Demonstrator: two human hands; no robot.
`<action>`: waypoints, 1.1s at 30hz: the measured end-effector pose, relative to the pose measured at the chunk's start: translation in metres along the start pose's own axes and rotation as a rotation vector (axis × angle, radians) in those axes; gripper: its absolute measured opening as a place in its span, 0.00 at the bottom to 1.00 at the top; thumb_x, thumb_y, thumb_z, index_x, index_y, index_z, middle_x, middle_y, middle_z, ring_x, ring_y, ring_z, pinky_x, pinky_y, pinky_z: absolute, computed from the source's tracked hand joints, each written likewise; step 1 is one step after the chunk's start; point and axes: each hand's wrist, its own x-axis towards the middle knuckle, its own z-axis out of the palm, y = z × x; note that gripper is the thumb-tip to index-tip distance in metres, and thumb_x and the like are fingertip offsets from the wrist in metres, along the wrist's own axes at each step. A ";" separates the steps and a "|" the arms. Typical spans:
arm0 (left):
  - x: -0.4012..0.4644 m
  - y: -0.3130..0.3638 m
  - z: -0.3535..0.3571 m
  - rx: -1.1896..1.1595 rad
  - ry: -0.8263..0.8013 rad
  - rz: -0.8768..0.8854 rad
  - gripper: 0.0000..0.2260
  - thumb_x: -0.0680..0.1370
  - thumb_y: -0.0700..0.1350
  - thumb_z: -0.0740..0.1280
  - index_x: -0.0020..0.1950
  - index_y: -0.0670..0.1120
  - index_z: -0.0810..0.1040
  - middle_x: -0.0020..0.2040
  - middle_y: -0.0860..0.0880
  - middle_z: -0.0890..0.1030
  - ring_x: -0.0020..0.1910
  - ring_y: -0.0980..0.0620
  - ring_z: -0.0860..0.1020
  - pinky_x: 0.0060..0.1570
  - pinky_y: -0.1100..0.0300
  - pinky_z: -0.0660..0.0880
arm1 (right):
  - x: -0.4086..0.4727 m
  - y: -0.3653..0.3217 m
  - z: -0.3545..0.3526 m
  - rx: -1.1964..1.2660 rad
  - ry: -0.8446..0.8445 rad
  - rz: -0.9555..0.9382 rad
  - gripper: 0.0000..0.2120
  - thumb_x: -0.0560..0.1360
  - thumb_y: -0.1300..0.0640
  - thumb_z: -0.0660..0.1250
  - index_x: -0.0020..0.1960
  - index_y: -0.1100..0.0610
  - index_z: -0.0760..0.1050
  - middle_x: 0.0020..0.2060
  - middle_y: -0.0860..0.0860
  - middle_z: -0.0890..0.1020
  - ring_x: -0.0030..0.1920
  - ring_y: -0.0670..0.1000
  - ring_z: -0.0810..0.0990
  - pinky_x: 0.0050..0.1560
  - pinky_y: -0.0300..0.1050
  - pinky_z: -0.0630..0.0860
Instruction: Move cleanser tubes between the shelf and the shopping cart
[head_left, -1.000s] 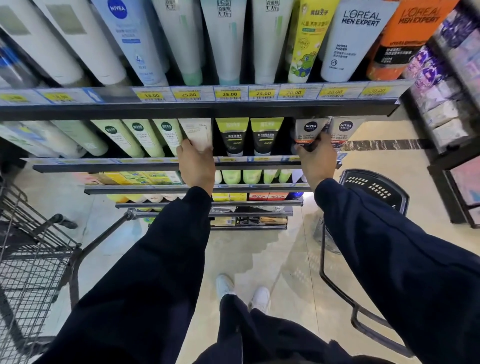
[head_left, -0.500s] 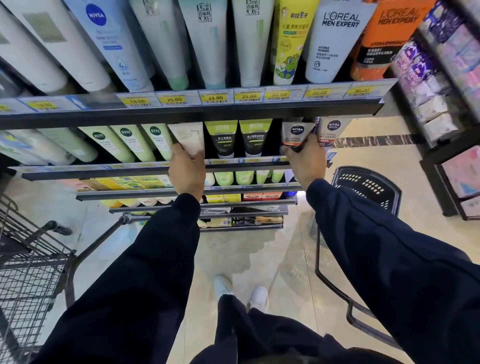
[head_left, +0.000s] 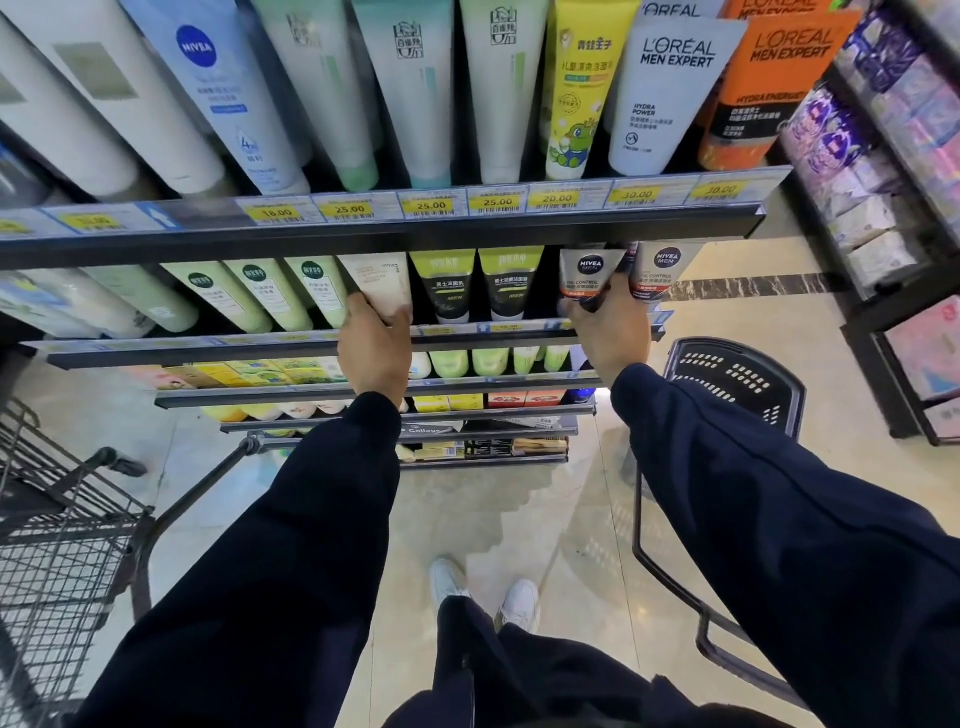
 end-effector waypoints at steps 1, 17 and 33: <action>-0.001 0.001 0.000 0.000 -0.003 -0.007 0.17 0.78 0.54 0.71 0.55 0.43 0.71 0.50 0.44 0.83 0.46 0.39 0.81 0.43 0.46 0.79 | 0.000 0.000 0.000 0.002 -0.003 0.000 0.24 0.76 0.43 0.74 0.65 0.52 0.71 0.58 0.51 0.85 0.58 0.59 0.84 0.59 0.60 0.81; -0.042 -0.020 -0.045 0.349 -0.091 0.293 0.19 0.83 0.52 0.65 0.68 0.39 0.73 0.61 0.40 0.79 0.61 0.39 0.78 0.51 0.44 0.80 | -0.046 0.018 -0.039 -0.481 0.039 -0.325 0.17 0.81 0.51 0.67 0.64 0.61 0.76 0.60 0.60 0.81 0.56 0.65 0.81 0.54 0.55 0.79; -0.063 -0.085 -0.147 0.617 -0.025 0.351 0.16 0.83 0.53 0.65 0.57 0.40 0.78 0.52 0.40 0.81 0.55 0.38 0.78 0.54 0.44 0.78 | -0.118 -0.054 0.026 -0.545 -0.134 -0.726 0.22 0.79 0.51 0.71 0.69 0.61 0.78 0.67 0.60 0.81 0.70 0.62 0.77 0.70 0.60 0.75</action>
